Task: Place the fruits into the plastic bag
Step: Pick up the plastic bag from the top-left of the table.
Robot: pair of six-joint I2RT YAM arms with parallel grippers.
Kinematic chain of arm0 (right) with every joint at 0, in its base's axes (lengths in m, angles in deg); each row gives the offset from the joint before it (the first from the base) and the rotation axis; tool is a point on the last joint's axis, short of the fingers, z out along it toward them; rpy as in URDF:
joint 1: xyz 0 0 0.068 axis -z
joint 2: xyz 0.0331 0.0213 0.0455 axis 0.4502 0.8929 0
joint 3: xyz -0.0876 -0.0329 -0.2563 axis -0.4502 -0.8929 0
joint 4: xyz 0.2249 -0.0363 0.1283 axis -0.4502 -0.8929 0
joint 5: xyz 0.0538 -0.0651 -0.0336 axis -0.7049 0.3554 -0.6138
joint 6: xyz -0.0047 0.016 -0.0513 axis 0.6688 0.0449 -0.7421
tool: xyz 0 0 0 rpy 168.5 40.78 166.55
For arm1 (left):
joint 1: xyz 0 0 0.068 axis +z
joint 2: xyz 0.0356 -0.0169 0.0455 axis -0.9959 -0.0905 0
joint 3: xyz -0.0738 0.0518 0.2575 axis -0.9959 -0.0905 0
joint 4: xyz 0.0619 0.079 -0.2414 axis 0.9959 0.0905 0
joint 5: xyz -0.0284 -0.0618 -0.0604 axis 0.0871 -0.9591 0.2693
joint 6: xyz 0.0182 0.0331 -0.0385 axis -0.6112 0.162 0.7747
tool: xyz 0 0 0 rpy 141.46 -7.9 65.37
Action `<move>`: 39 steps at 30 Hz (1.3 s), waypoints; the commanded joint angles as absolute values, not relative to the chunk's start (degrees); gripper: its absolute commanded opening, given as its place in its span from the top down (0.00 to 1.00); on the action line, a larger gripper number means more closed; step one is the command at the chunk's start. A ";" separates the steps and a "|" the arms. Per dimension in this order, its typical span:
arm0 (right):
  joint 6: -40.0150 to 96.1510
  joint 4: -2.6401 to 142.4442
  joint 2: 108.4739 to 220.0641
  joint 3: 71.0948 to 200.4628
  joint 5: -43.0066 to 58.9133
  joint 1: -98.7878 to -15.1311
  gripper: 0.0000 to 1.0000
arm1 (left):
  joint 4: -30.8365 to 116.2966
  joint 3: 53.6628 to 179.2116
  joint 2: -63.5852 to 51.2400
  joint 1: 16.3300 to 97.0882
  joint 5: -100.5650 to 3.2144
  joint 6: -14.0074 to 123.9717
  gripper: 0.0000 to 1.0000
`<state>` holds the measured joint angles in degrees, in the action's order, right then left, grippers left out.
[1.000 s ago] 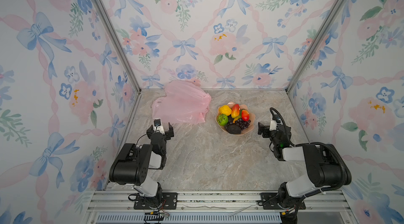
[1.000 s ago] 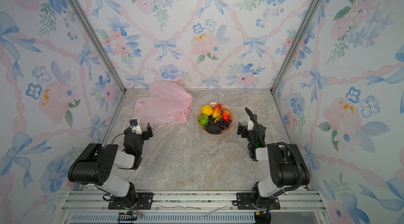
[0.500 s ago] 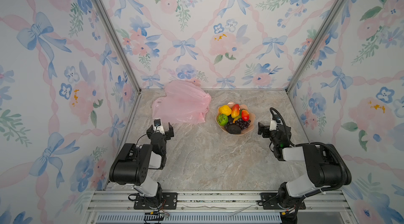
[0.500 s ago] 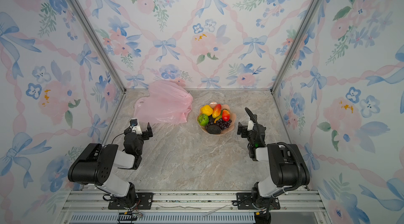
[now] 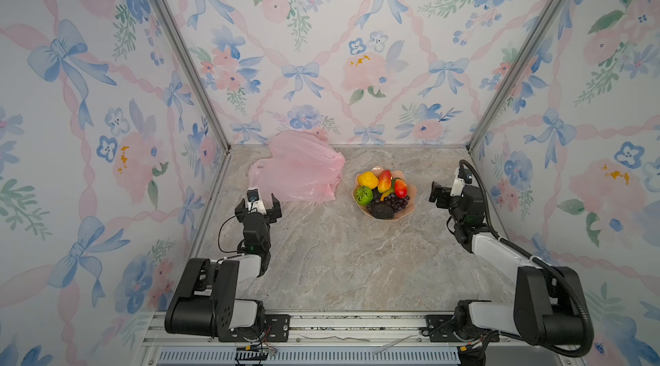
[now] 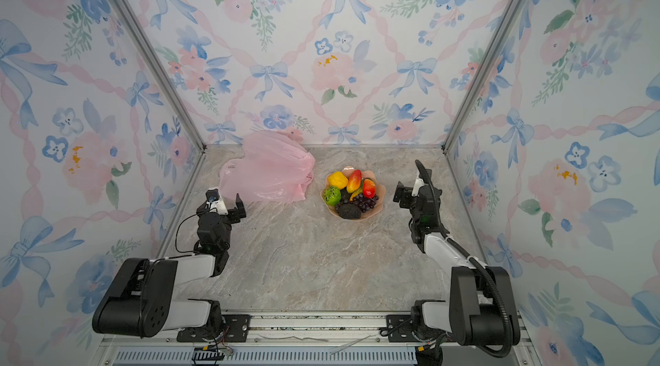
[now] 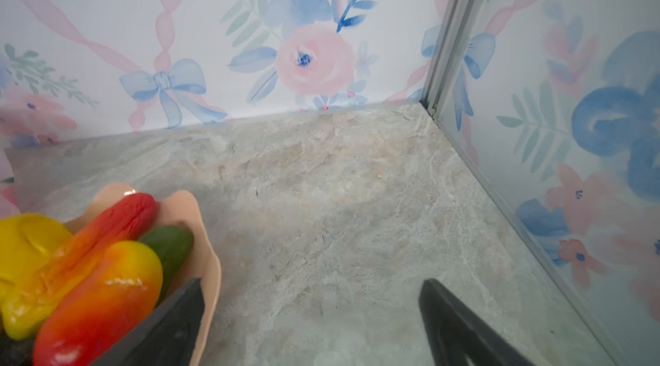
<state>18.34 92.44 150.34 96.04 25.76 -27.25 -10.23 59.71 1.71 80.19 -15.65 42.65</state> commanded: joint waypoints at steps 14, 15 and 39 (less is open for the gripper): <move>31.88 48.36 150.47 125.85 2.07 -35.50 0.04 | 49.18 93.50 8.50 89.71 -40.62 84.58 0.02; 31.53 47.62 150.55 126.37 2.26 -36.77 0.04 | 49.75 94.14 6.86 91.12 -44.66 87.65 0.02; 27.65 44.16 157.58 129.32 2.53 -44.21 0.04 | 48.85 102.56 -21.24 91.42 -54.74 96.55 0.02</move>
<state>28.86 45.75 157.03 127.14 2.59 -43.75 48.54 100.46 -18.75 92.23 -54.34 95.76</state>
